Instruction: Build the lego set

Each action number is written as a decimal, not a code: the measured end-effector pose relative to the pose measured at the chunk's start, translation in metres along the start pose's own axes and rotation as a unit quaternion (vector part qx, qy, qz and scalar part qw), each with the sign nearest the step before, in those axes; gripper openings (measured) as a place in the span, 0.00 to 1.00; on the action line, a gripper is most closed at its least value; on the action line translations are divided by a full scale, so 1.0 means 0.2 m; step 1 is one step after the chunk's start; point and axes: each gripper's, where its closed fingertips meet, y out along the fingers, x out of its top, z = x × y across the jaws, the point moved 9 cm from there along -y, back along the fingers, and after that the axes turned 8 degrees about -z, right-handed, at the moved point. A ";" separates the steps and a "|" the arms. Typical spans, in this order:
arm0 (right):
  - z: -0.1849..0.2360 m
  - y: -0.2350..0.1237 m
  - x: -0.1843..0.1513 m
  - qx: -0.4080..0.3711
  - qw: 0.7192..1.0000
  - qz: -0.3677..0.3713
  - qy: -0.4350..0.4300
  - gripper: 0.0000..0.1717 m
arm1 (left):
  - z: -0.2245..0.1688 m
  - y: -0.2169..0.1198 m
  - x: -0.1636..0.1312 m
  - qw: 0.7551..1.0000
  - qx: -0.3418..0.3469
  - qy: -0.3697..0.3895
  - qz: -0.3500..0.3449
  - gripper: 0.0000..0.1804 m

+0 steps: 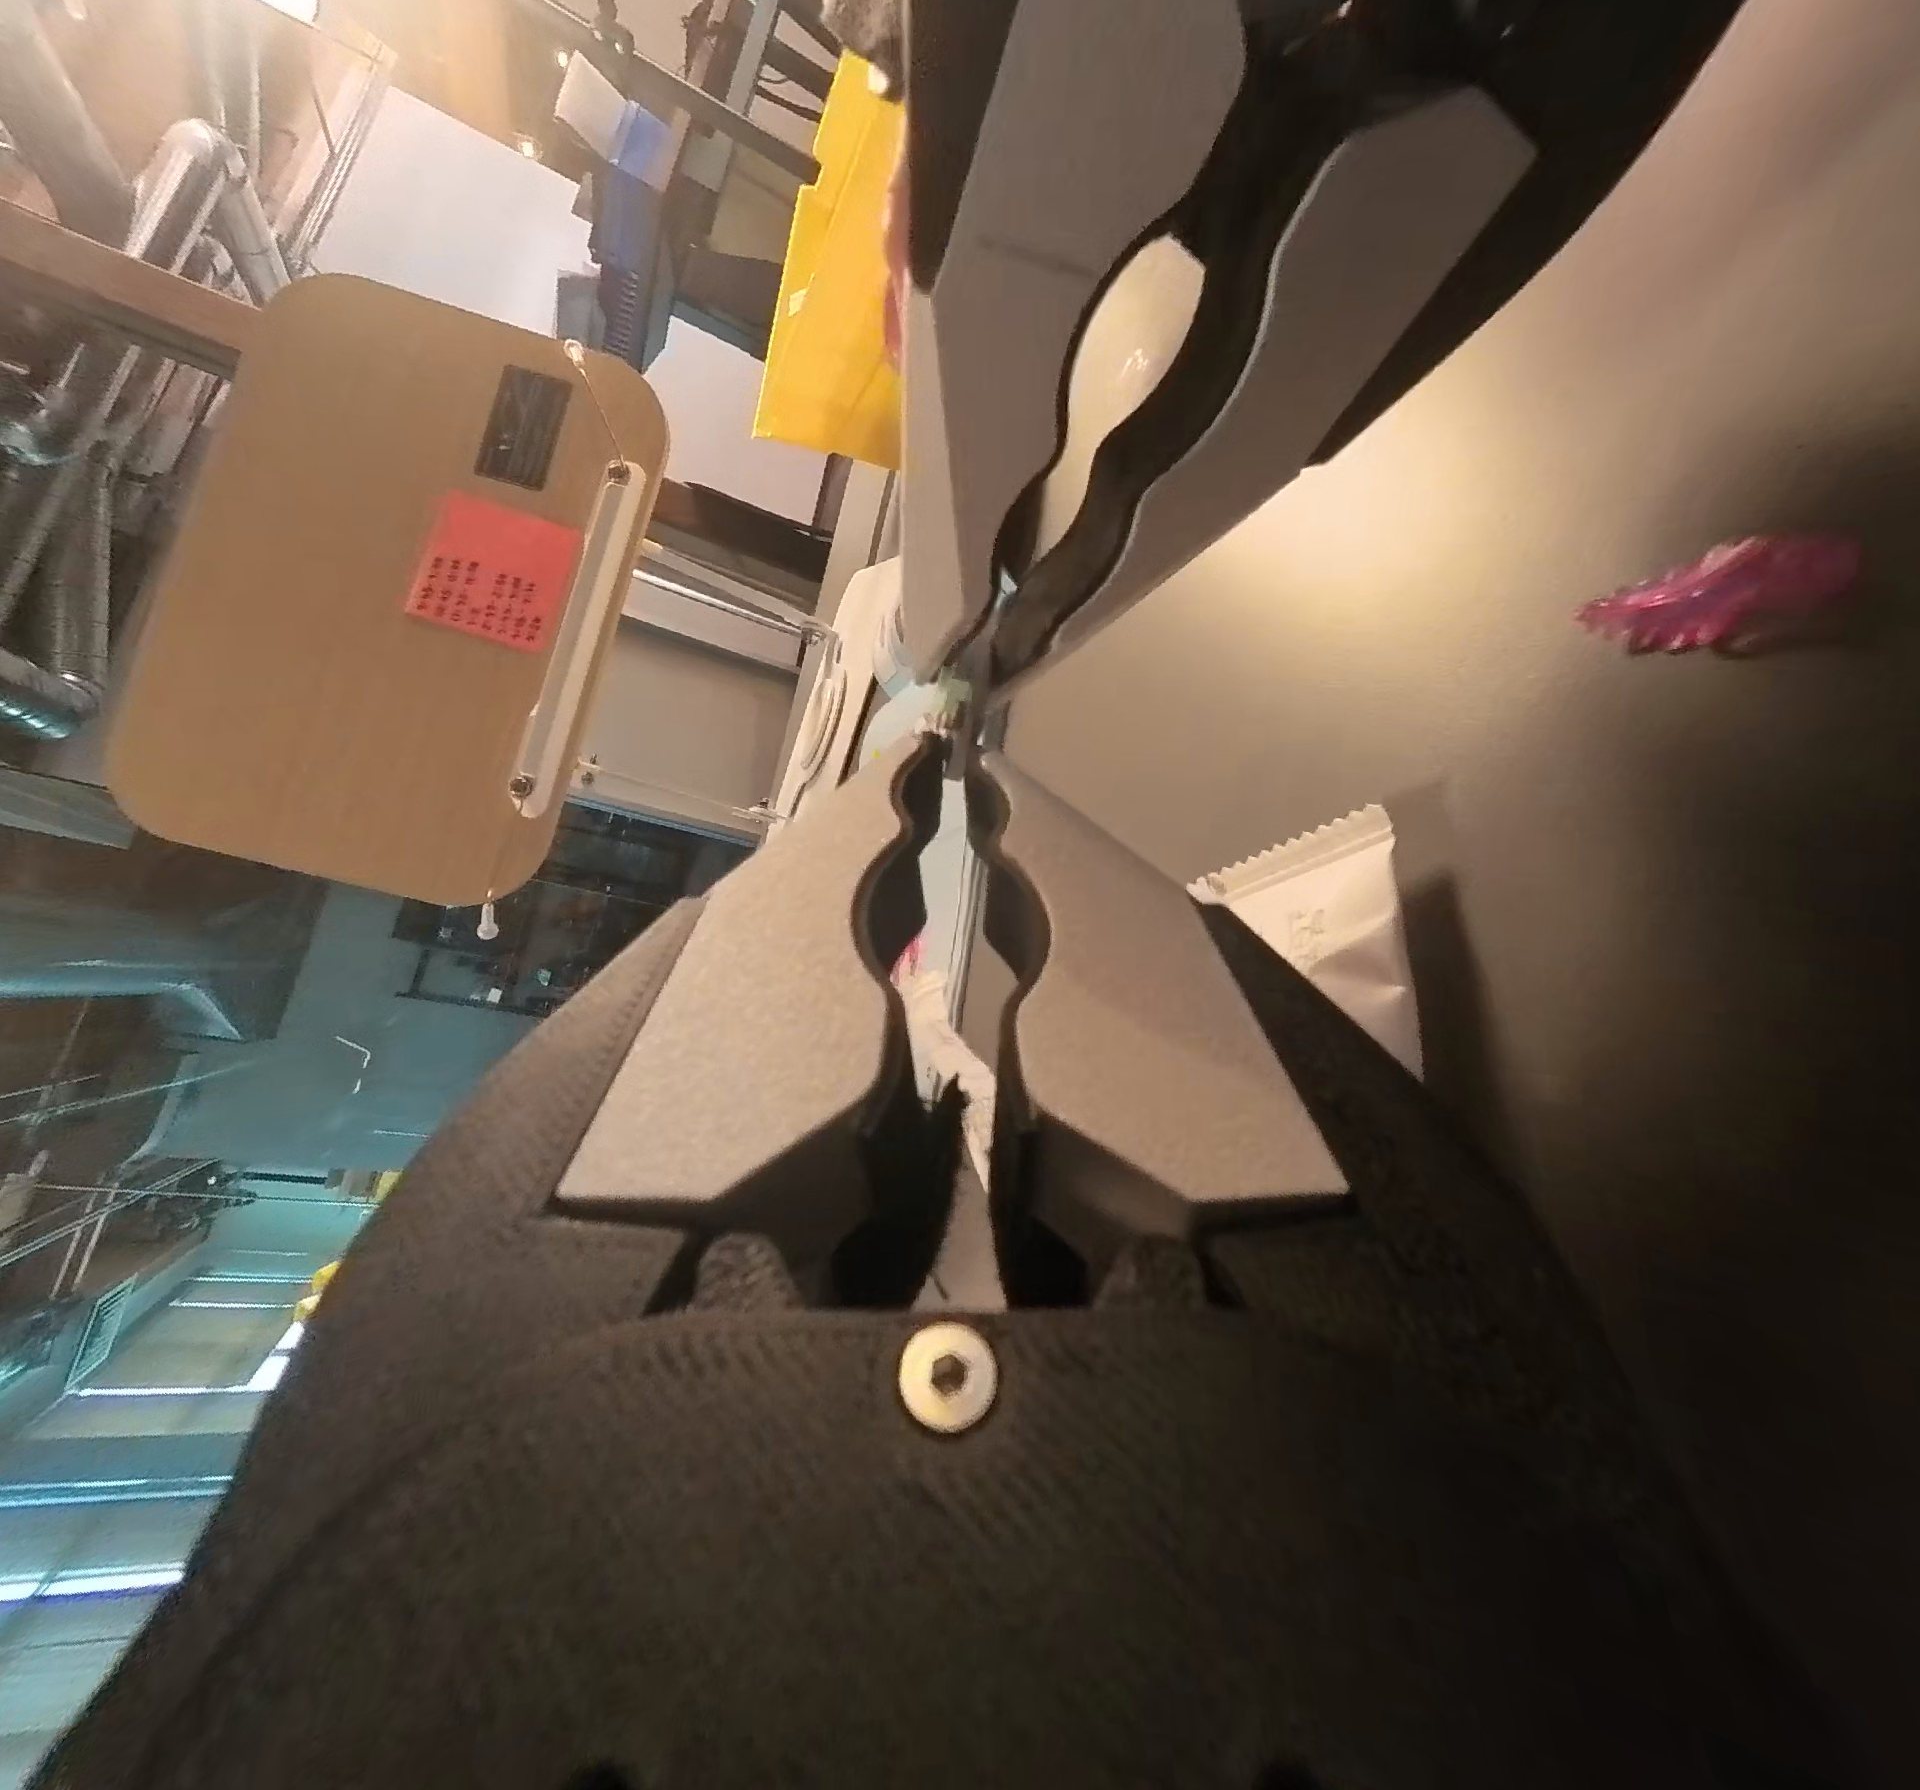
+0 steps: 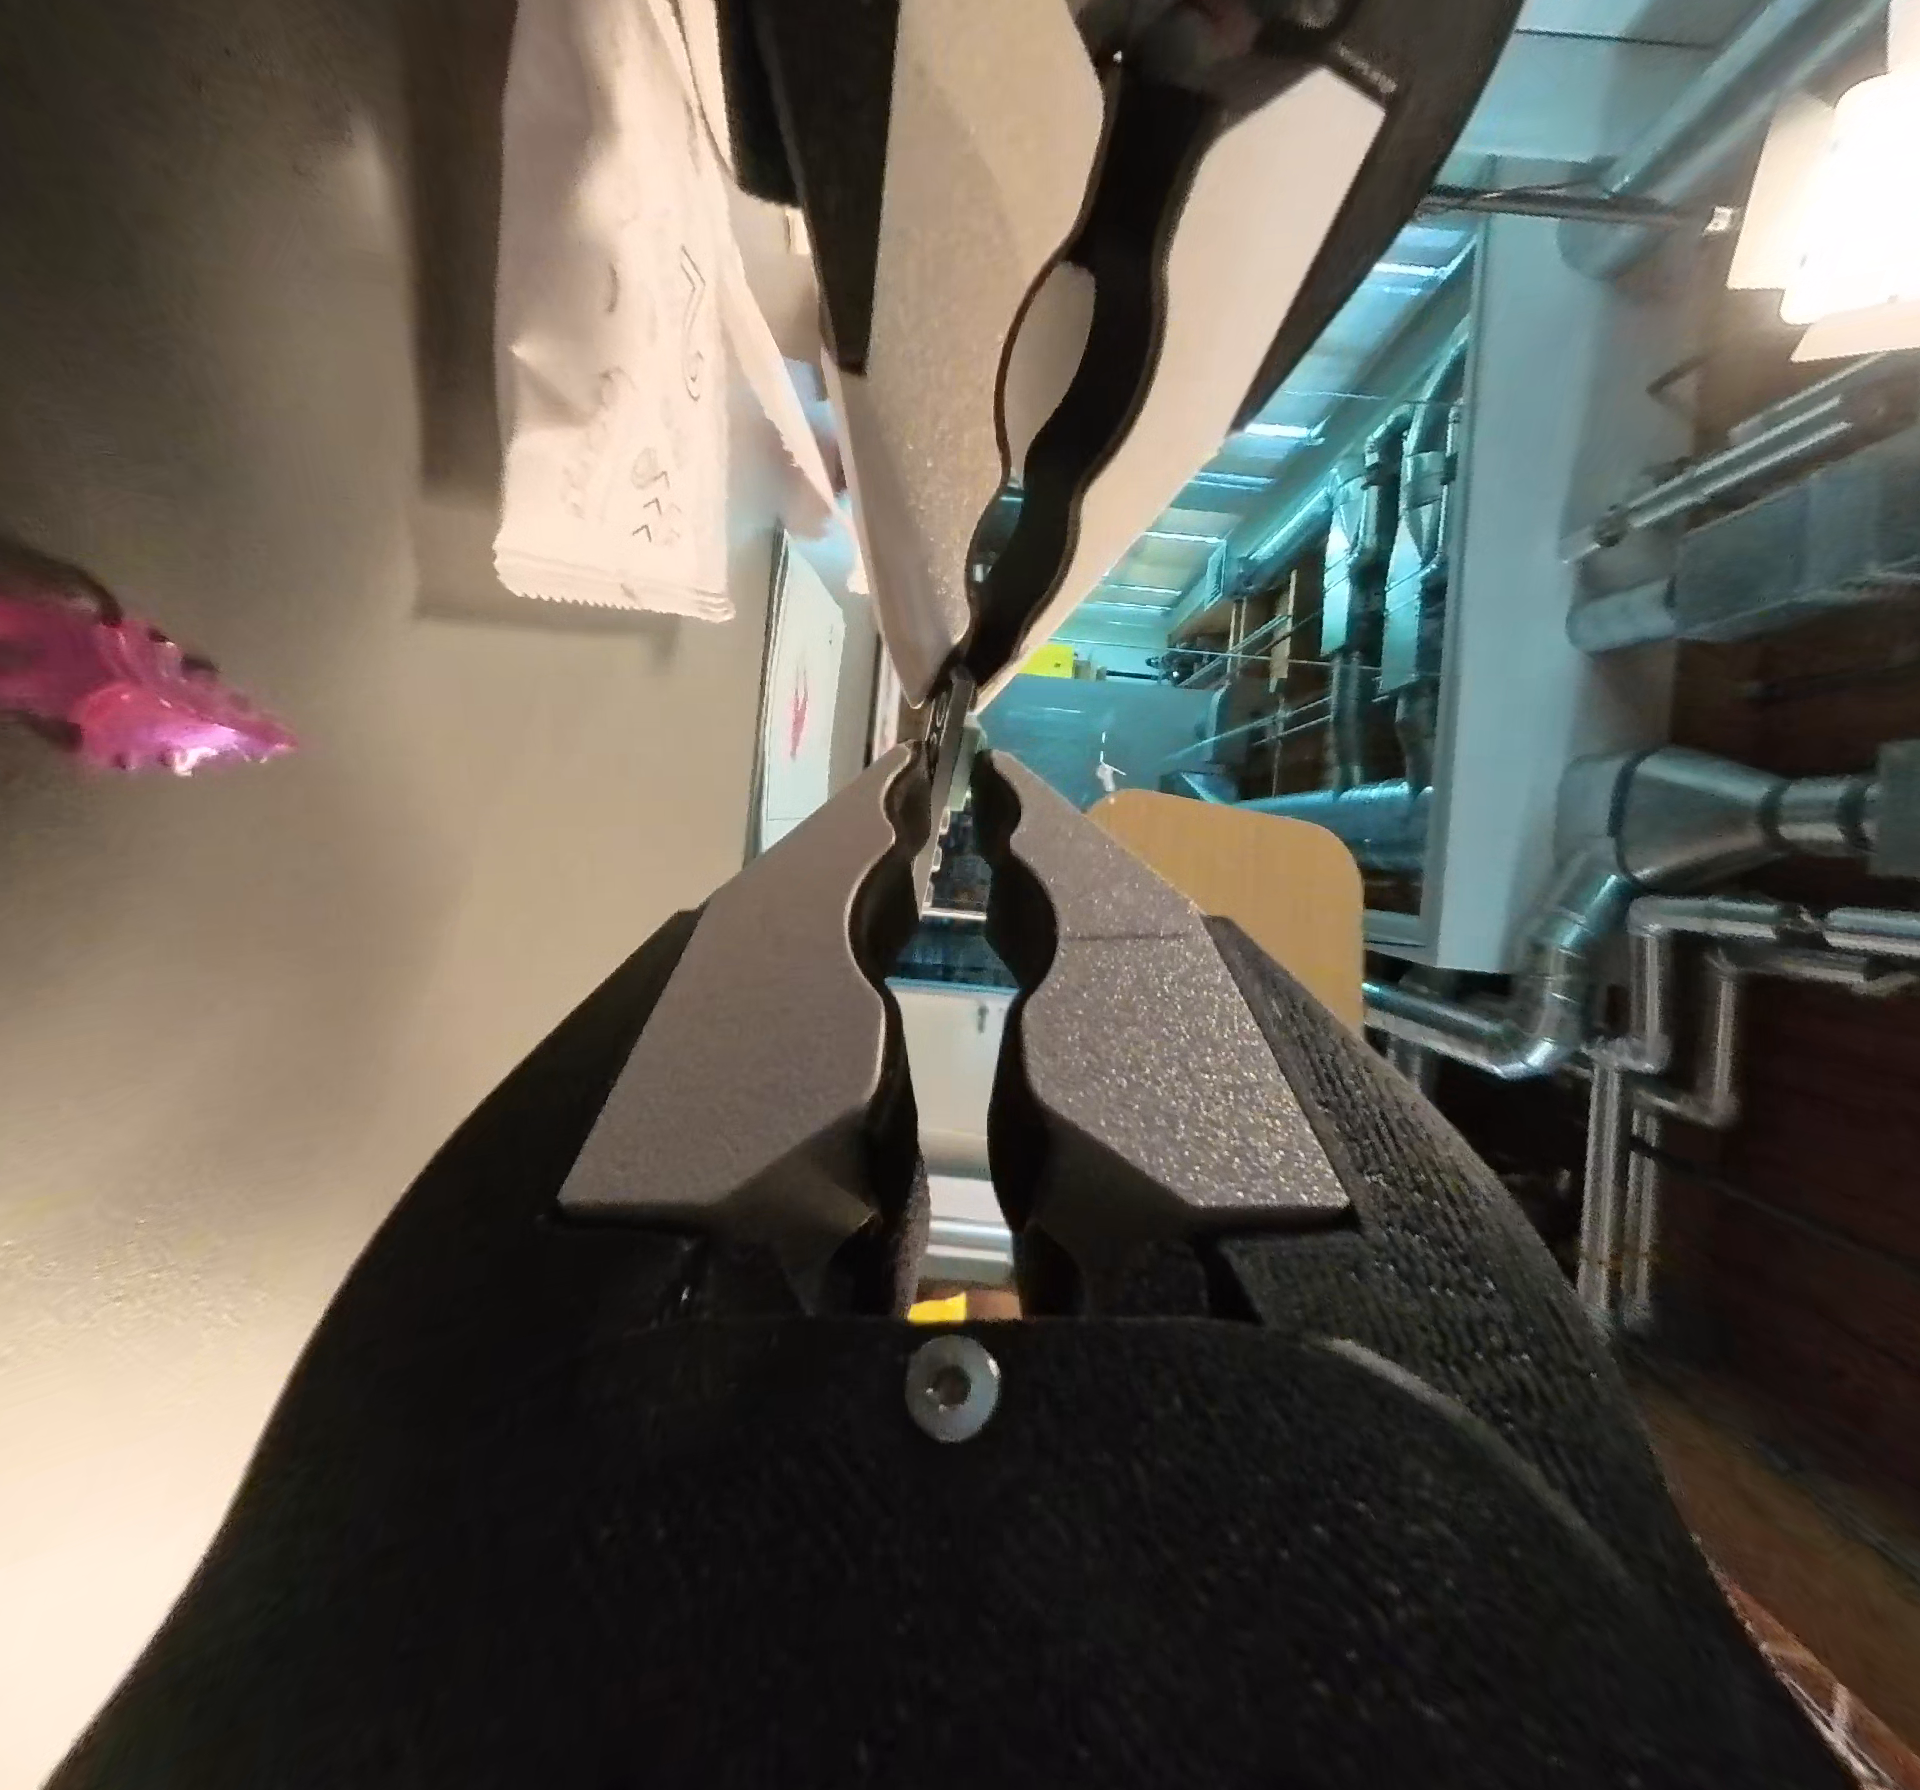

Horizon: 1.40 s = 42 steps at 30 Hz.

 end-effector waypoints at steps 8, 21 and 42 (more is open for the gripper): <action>0.01 0.02 -0.06 0.020 0.981 -0.045 0.186 0.10 | -0.01 0.02 -0.03 0.999 -0.021 -0.023 0.007 0.02; 0.07 0.02 -0.04 0.032 0.993 -0.026 0.115 0.04 | -0.06 0.03 -0.03 0.999 -0.038 0.019 0.021 0.01; 0.05 0.01 -0.12 -0.108 0.993 0.024 0.033 0.02 | 0.03 0.02 0.02 0.968 -0.036 -0.242 -0.059 0.24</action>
